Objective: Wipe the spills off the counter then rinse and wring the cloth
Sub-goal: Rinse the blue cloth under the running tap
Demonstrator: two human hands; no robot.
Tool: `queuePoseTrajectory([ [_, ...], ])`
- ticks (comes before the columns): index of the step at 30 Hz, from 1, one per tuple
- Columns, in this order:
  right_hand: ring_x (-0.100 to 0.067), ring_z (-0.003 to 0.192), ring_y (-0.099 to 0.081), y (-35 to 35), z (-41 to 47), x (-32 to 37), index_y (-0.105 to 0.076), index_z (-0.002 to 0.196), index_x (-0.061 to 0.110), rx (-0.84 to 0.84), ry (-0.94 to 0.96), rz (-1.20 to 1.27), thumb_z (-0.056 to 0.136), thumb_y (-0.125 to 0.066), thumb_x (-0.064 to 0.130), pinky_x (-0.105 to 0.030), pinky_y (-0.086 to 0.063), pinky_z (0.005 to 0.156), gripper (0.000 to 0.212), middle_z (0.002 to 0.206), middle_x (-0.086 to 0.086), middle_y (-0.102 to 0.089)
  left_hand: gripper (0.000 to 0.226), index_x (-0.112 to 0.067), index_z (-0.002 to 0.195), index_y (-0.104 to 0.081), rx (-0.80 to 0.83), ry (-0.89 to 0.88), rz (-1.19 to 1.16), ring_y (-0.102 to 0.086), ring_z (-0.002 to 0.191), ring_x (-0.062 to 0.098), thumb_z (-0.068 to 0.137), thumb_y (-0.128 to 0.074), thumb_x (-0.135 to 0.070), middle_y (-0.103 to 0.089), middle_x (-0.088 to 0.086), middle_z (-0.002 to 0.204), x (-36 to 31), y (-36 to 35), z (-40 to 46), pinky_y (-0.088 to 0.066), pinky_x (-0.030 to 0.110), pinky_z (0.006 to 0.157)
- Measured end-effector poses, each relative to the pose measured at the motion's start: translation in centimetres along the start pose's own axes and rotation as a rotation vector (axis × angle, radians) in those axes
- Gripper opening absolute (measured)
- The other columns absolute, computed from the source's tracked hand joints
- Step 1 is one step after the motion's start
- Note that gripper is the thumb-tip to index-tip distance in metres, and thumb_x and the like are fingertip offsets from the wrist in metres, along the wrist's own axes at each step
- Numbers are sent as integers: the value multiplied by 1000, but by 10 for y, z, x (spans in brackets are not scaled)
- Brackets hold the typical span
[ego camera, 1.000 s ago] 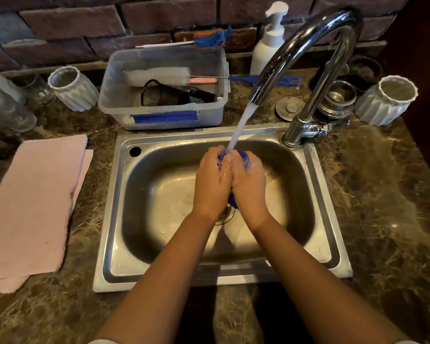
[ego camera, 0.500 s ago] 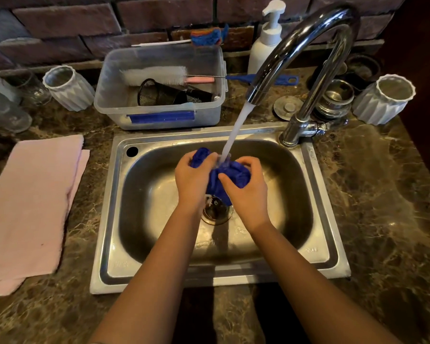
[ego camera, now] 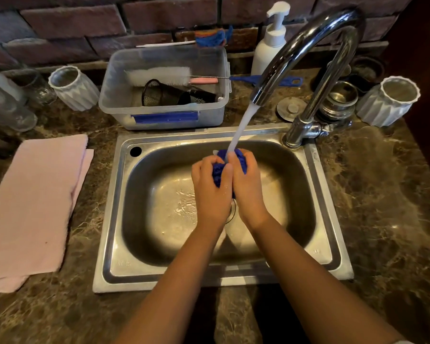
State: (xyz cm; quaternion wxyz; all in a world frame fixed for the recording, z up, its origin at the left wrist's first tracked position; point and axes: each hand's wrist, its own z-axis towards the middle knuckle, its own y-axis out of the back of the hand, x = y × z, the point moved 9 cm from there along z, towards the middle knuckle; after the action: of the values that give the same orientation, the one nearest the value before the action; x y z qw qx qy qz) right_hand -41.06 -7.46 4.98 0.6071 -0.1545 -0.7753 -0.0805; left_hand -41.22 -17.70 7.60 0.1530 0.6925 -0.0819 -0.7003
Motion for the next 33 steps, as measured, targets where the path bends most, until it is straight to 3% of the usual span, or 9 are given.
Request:
queuePoseTrajectory([
  [5,-14,79,-64,-8,6,12,-55,84,25,-36,-22,45,94,-49,28,-32,-53,74,12,78,1,-62,12,-14,93,-52,-36,-54,-40,-50,71,-3,93,-53,-27,-54,0,85,-13,4,16,-42,9,63],
  [9,-24,84,-60,-1,7,6,-55,77,23,-23,-23,-59,95,-44,28,-42,-49,80,22,75,4,-60,22,-10,100,-61,76,37,101,-59,78,12,97,-45,-24,-62,3,86,1,-5,35,-49,26,72],
  [13,-15,83,-60,9,5,-5,-59,81,24,-30,-70,-70,97,-41,30,-29,-50,76,25,81,0,-62,23,-15,104,-60,165,94,377,-55,76,9,98,-42,-30,-57,-3,87,8,-19,42,-42,18,64],
  [16,-9,81,-60,5,4,2,-53,90,28,82,-7,-151,97,-42,28,-19,-50,72,14,84,9,-59,24,-15,102,-55,119,188,269,-58,81,10,98,-41,-33,-59,0,92,20,-12,41,-42,19,68],
  [19,-10,84,-60,7,3,8,-50,93,25,114,58,-162,96,-46,24,-25,-52,75,5,89,10,-58,20,-17,104,-49,146,240,94,-57,79,8,96,-45,-35,-57,-4,89,29,-5,38,-44,20,68],
  [22,-15,92,-60,17,8,6,-50,99,22,52,51,-92,95,-47,23,-30,-53,81,5,95,6,-58,29,-22,113,-53,356,527,-207,-64,93,16,90,-56,-39,-65,2,104,46,-16,20,-55,34,79],
  [24,-15,93,-60,24,13,2,-50,104,19,23,12,-55,95,-48,23,-30,-53,82,10,96,5,-58,25,-25,111,-54,444,638,-322,-65,98,21,87,-62,-26,-65,6,113,53,-20,6,-58,38,76],
  [29,-15,104,-58,35,17,-15,-53,119,20,52,-14,-208,89,-55,12,-38,-52,93,31,105,6,-59,24,-23,110,-56,309,642,-515,-67,93,20,91,-56,-8,-65,8,111,58,-10,2,-59,31,65],
  [33,-21,104,-61,48,15,-28,-55,118,24,12,-25,-336,88,-56,11,-47,-51,92,33,103,6,-62,32,-18,123,-54,257,712,-628,-65,100,23,93,-51,-7,-63,11,119,67,-13,-9,-60,33,70],
])
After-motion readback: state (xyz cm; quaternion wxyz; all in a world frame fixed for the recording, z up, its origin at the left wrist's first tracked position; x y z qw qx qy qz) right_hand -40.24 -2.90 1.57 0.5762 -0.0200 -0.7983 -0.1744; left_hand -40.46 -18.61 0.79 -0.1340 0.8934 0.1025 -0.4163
